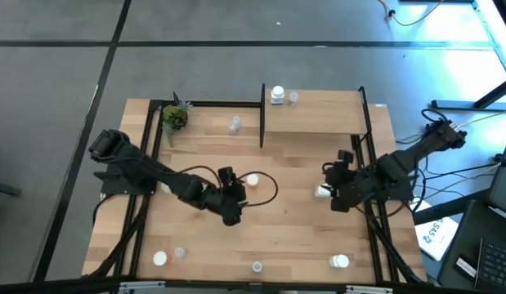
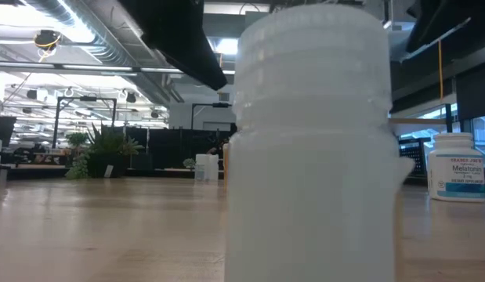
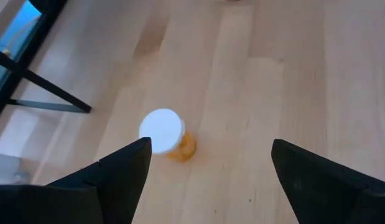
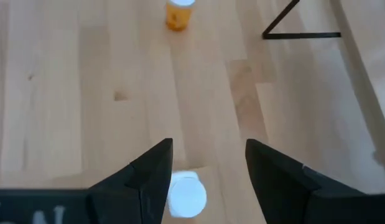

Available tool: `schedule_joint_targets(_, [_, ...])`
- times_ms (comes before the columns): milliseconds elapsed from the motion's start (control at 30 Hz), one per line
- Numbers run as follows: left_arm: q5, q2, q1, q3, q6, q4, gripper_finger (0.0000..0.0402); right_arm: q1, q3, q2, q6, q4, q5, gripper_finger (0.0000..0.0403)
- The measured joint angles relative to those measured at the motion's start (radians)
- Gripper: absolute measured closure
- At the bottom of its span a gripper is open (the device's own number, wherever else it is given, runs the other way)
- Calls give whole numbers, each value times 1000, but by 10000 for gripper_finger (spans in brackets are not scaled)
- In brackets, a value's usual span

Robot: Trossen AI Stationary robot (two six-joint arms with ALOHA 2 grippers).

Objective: Pick and place medicine bottles onto shelf by color
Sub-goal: Put the right orange pill bottle on the shelf

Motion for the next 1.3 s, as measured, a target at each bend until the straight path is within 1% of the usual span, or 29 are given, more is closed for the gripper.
schedule_joint_targets(133, [34, 0, 31, 0, 35, 1, 75, 0, 0, -11, -29, -3, -8, 199])
schedule_joint_targets(333, [148, 0, 75, 0, 94, 2, 75, 0, 0, -3, -50, -1, -7, 199])
schedule_joint_targets(633, [220, 0, 137, 0, 100, 2, 75, 0, 0, -3, -49, -1, -9, 199])
schedule_joint_targets(700, [229, 0, 146, 0, 100, 2, 75, 0, 0, -3, -48, -3, -49, 199])
schedule_joint_targets(867, [231, 0, 157, 0, 124, 2, 75, 0, 0, -3, -14, -9, -225, 199])
schedule_joint_targets(1033, [231, 0, 156, 0, 152, 2, 75, 0, 0, -3, 30, -42, -323, 199])
schedule_joint_targets(1100, [232, 0, 156, 0, 153, 2, 75, 0, 0, -3, 56, -67, -346, 198])
schedule_joint_targets(1233, [235, 0, 156, 0, 184, 2, 75, 0, 0, -3, 133, -145, -349, 198])
schedule_joint_targets(1300, [274, 0, 156, 0, 219, 2, 75, 0, 0, -3, 151, -176, -349, 198])
